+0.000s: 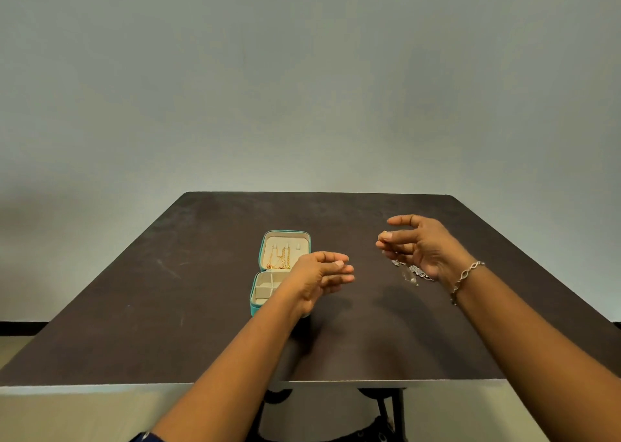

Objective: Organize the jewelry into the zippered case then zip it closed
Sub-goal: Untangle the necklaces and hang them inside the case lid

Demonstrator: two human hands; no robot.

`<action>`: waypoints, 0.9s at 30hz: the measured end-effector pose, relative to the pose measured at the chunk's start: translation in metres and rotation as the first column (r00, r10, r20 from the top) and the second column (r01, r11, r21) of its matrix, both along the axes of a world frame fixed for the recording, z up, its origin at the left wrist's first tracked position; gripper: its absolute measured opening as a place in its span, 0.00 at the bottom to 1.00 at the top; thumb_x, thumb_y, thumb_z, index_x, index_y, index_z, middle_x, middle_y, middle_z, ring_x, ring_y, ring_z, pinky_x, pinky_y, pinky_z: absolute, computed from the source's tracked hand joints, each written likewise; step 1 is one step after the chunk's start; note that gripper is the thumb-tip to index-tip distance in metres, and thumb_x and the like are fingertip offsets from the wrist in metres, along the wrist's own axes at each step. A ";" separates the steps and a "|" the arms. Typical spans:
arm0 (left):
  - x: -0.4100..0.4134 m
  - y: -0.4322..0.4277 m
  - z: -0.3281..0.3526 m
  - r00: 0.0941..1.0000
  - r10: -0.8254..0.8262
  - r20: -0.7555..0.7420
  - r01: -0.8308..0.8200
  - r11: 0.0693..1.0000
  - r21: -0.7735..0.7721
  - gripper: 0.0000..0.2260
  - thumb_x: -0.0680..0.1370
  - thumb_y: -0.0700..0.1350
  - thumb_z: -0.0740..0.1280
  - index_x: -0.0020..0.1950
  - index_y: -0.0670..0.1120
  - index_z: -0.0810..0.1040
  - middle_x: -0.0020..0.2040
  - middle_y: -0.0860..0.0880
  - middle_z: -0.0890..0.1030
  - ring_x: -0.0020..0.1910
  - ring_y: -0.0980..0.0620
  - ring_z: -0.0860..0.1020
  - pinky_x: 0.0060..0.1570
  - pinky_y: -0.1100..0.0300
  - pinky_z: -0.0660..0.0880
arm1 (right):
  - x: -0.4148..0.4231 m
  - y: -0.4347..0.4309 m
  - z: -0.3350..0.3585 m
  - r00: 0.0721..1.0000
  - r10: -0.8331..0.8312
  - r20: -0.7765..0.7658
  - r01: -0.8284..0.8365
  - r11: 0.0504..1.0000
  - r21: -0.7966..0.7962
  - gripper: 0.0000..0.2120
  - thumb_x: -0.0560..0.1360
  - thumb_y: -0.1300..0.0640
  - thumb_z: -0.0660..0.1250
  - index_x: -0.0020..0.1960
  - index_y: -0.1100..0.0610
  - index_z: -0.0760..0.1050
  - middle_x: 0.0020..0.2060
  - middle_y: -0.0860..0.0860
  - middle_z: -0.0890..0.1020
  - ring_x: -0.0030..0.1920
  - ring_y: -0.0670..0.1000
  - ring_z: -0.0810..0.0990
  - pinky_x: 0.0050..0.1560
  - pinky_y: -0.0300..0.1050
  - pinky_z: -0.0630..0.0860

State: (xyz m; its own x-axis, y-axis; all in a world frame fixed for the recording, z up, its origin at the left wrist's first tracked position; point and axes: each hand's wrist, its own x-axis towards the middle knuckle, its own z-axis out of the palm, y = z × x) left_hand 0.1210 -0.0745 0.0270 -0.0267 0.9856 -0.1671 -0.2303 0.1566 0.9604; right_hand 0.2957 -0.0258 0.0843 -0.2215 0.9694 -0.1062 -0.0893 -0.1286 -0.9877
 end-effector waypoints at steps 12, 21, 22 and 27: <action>-0.084 0.001 -0.015 0.743 0.528 -0.411 -0.454 0.849 0.269 0.05 0.76 0.38 0.65 0.43 0.48 0.77 0.47 0.47 0.81 0.46 0.52 0.78 0.46 0.58 0.76 | -0.010 0.020 0.021 0.941 0.126 0.313 -0.165 0.981 0.100 0.06 0.71 0.73 0.63 0.43 0.65 0.76 0.33 0.56 0.80 0.28 0.47 0.81 0.26 0.35 0.75; -0.112 -0.001 -0.060 0.787 0.391 -0.478 -0.384 0.916 0.117 0.25 0.76 0.48 0.66 0.71 0.46 0.62 0.69 0.44 0.68 0.67 0.47 0.68 0.65 0.49 0.68 | -0.032 0.033 0.025 0.911 0.195 0.364 -0.244 0.965 0.093 0.06 0.72 0.72 0.64 0.43 0.63 0.77 0.31 0.53 0.82 0.30 0.46 0.82 0.33 0.36 0.79; -0.112 0.000 -0.061 0.791 0.381 -0.478 -0.371 0.921 0.121 0.26 0.76 0.48 0.66 0.71 0.46 0.61 0.69 0.44 0.69 0.67 0.47 0.68 0.66 0.49 0.68 | -0.036 0.034 0.025 0.909 0.201 0.366 -0.252 0.963 0.096 0.07 0.72 0.72 0.63 0.43 0.63 0.77 0.29 0.52 0.82 0.30 0.46 0.82 0.33 0.36 0.79; -0.117 0.011 -0.063 0.781 0.350 -0.517 -0.340 0.933 0.119 0.25 0.78 0.52 0.62 0.72 0.48 0.59 0.67 0.45 0.72 0.65 0.47 0.71 0.64 0.48 0.69 | -0.061 0.039 0.027 0.890 0.227 0.396 -0.303 0.943 0.140 0.07 0.72 0.72 0.64 0.42 0.62 0.78 0.32 0.53 0.82 0.31 0.46 0.81 0.34 0.36 0.79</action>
